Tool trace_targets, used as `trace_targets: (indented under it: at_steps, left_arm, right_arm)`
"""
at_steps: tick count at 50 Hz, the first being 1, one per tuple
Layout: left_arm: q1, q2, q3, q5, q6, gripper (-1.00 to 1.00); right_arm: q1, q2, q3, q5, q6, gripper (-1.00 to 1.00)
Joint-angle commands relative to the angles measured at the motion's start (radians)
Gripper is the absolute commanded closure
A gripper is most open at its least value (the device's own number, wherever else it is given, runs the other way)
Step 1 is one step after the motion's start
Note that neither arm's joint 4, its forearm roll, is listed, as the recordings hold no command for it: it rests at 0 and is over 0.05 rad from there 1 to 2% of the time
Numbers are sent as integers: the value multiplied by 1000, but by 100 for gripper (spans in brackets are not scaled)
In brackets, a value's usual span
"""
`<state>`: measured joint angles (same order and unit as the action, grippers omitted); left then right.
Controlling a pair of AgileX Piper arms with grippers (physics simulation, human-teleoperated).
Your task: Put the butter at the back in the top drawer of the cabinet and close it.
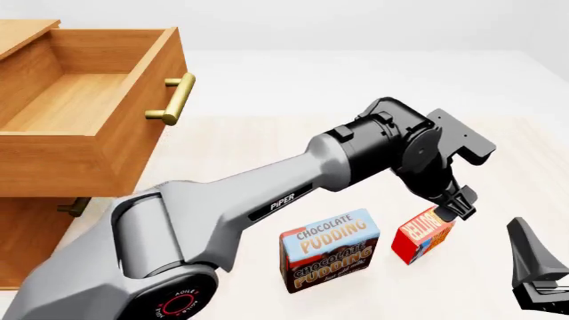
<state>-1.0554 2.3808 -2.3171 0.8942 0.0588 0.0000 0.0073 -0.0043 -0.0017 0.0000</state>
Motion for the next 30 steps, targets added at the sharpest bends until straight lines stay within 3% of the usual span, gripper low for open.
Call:
trace_targets:
  at_steps: [1, 30]
  left_arm:
    - [-4, 18, -7, 4, -11, -100]
    - [-16, 35, 21, -17, -39, -100]
  right_arm:
    - [0, 0, 0, 0, 0, -100]
    - [0, 0, 0, 0, 0, -100]
